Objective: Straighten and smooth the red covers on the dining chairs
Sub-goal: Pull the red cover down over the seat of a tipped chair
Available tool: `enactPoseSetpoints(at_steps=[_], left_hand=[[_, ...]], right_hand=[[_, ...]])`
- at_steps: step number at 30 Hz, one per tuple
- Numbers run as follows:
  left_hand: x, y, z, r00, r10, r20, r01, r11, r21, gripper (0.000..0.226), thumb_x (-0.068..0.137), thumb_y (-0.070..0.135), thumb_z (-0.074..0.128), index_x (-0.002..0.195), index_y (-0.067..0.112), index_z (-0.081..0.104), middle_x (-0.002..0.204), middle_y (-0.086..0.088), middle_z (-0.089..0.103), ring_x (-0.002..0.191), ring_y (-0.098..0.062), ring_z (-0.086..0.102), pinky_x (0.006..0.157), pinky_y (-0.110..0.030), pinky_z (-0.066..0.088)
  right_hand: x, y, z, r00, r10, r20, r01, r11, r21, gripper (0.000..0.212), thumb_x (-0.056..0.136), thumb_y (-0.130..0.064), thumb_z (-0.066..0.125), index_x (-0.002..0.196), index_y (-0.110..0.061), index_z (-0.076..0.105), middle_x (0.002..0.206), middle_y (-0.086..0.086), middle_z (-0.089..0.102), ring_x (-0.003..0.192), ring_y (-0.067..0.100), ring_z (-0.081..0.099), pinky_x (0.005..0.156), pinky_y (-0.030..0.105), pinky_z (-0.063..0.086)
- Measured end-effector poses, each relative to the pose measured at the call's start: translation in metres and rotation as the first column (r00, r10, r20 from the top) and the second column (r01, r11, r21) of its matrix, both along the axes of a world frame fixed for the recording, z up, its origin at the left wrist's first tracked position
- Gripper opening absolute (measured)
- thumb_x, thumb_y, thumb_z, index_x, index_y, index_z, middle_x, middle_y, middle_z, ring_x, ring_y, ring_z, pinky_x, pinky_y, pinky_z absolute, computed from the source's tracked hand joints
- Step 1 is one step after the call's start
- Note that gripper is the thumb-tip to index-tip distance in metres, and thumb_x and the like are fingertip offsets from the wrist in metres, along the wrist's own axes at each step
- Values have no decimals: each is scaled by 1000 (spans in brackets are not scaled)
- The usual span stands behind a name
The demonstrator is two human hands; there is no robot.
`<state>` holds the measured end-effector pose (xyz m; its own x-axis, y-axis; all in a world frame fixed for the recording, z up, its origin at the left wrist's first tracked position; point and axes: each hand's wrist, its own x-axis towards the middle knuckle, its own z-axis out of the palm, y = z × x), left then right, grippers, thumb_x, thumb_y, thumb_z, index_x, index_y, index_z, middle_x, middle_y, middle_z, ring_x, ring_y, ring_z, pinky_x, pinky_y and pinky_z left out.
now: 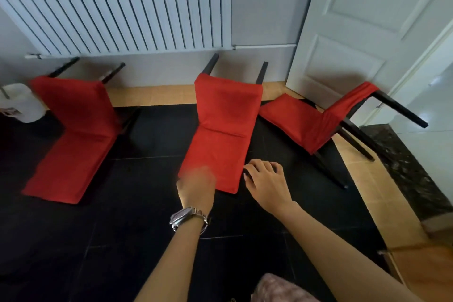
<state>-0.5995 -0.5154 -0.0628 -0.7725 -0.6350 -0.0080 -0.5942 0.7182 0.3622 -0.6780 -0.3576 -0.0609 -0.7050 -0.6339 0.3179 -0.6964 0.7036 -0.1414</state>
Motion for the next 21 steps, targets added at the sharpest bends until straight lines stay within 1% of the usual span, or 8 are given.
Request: enactPoseSetpoints(at_steps=[4,7,9,12,15,18,21], left_hand=[[-37,-30,-4,1000,-15,7,14,999,40,29,99,31,39,118,23,59,107,6,65,107,-17,51,93,-33,34],[-66,-52,-4,1000,15,-6,-15,995,100,28,98,30,42,118,21,59,107,3,65,109,-20,51,93,-35,34],[-86,-68,-5,1000,17,-4,-17,995,101,28,98,30,42,118,20,59,107,3,66,108,-20,51,94,-35,33],[-118,-90,-3,1000,30,-2,-29,993,116,27,98,29,42,117,20,59,107,3,67,108,-20,51,95,-35,32],[-153,-108,-2,999,37,11,-38,989,146,28,99,30,41,120,20,58,111,4,66,110,-20,49,97,-35,30],[-181,-119,-7,999,42,7,-43,983,180,28,99,30,42,120,20,58,111,4,66,109,-19,50,96,-35,31],[-199,-127,-13,999,29,37,-36,976,217,28,99,31,42,119,22,58,109,4,67,106,-17,50,94,-33,32]], right_hand=[[-30,-21,-6,998,-37,54,36,999,31,19,86,-22,69,102,-13,72,106,4,67,90,21,67,86,45,50],[-55,-39,-12,996,-48,80,44,998,53,21,87,-24,66,105,-12,71,110,6,66,94,23,66,89,46,48],[-73,-53,-18,988,-48,148,38,997,72,26,93,-27,59,113,-13,67,119,6,61,104,23,62,95,46,44],[-101,-73,-27,969,-50,243,27,995,95,34,99,-33,45,125,-16,59,134,4,51,119,21,53,103,42,36],[-128,-90,-32,959,-44,281,21,996,84,35,100,-34,43,126,-16,57,138,4,47,121,20,51,104,41,35],[-155,-105,-37,945,-62,320,35,996,88,34,100,-34,43,125,-16,57,139,3,45,121,20,49,103,40,35],[-174,-116,-41,938,-77,337,30,989,142,36,101,-37,39,128,-19,54,141,-1,41,124,16,46,103,36,34]])
